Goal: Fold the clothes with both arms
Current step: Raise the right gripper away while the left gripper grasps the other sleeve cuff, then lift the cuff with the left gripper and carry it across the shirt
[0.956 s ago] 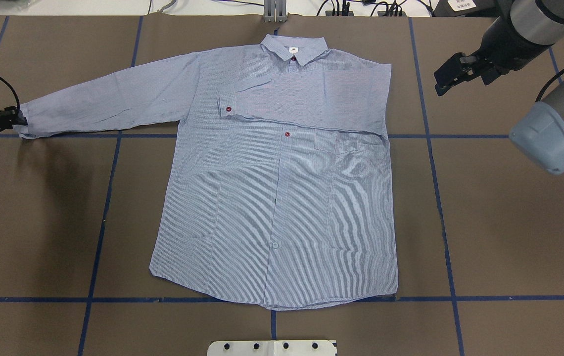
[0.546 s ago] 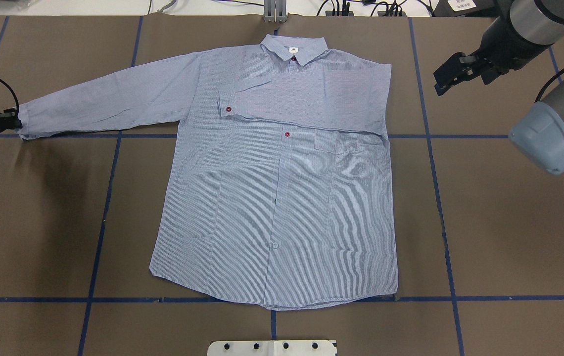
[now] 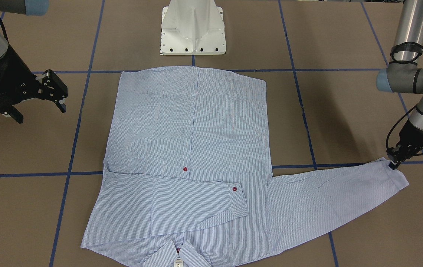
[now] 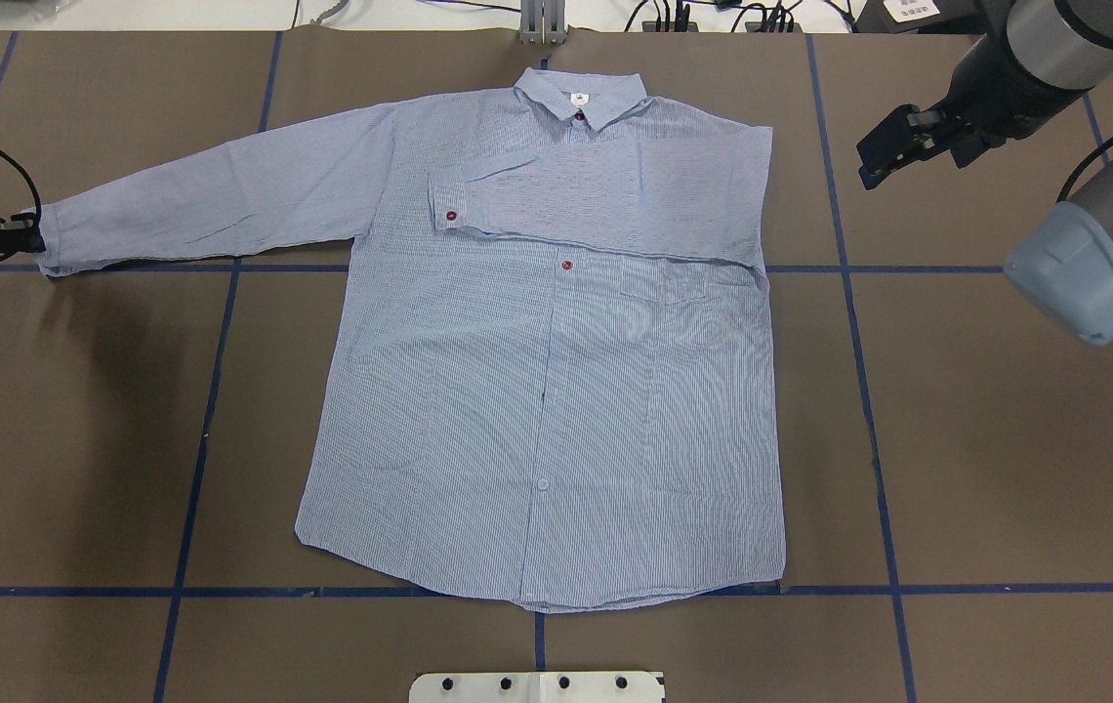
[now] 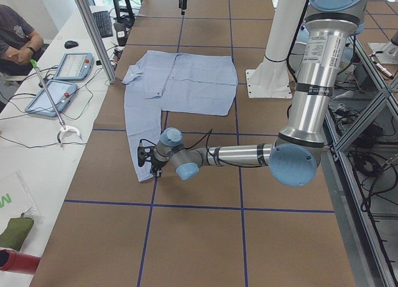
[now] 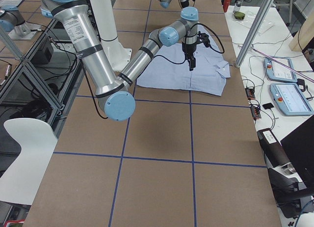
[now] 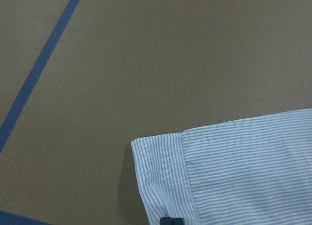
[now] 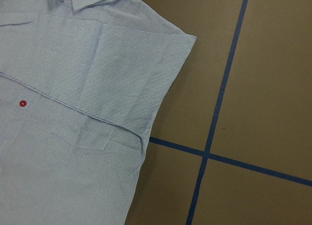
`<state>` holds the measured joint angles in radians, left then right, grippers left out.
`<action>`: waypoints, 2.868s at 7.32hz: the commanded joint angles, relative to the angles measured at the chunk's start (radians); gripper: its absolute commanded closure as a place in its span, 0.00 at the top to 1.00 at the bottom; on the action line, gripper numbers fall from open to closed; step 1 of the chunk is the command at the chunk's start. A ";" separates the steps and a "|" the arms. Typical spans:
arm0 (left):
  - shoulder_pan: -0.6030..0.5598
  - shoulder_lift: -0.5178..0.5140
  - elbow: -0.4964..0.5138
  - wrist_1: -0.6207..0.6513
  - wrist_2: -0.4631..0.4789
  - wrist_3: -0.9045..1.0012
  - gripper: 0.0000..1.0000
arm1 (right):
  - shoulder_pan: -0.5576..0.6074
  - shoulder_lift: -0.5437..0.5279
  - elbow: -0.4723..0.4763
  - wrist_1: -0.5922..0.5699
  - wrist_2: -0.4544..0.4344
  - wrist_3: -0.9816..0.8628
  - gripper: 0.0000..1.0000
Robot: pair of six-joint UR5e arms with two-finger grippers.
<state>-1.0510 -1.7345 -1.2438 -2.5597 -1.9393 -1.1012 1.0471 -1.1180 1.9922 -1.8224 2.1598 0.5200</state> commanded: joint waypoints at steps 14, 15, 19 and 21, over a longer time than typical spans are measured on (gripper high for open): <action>0.177 -0.878 -0.040 0.586 -0.185 -0.678 0.00 | 0.037 -0.253 0.002 0.006 0.006 -0.086 1.00; 0.178 -0.889 -0.039 0.584 -0.185 -0.689 0.00 | 0.037 -0.253 0.001 0.006 0.006 -0.086 1.00; 0.227 -0.901 -0.010 0.559 -0.178 -0.713 0.00 | 0.036 -0.255 -0.003 0.008 0.000 -0.087 1.00; 0.299 -0.904 0.081 0.433 -0.086 -0.761 0.00 | 0.036 -0.253 -0.010 0.008 -0.005 -0.086 1.00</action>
<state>-0.7949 -2.6369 -1.2168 -2.0544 -2.0821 -1.8289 1.0832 -1.3724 1.9872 -1.8147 2.1578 0.4329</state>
